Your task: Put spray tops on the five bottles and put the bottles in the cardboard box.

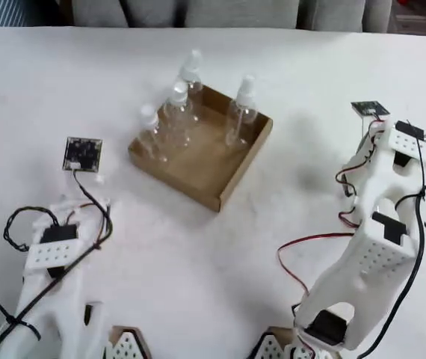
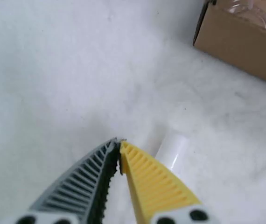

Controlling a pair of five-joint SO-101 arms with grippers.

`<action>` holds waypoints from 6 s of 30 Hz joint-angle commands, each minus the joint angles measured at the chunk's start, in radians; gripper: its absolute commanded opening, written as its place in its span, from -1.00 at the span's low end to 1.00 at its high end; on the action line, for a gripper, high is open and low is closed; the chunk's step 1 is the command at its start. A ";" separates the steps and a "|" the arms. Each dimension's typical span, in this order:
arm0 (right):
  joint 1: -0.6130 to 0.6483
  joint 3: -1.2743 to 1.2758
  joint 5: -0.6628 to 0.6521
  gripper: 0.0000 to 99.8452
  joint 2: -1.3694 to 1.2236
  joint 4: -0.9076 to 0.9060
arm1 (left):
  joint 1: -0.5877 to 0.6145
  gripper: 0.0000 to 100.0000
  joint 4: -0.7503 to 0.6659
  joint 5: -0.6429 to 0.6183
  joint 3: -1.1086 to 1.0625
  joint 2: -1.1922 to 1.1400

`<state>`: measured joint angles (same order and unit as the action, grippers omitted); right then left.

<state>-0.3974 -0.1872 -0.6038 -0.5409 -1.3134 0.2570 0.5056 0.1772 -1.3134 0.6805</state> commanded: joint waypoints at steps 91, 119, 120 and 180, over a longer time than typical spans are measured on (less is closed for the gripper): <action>0.211 1.026 0.496 -0.97 0.961 0.400 | -0.108 -0.68 0.436 0.244 0.531 -0.568; 0.473 0.947 0.532 -0.96 1.583 0.354 | -0.156 -0.96 0.666 -0.181 0.878 0.090; 0.515 0.947 0.532 -0.96 1.610 0.381 | -0.156 -0.96 0.649 -0.215 0.882 0.128; 1.029 1.751 0.534 -0.97 2.342 0.924 | -0.754 -0.96 0.333 -0.486 1.206 0.110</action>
<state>0.6398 1.5712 -0.0713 1.7929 -0.4127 -0.4703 0.8063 -0.2923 -0.1243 0.7956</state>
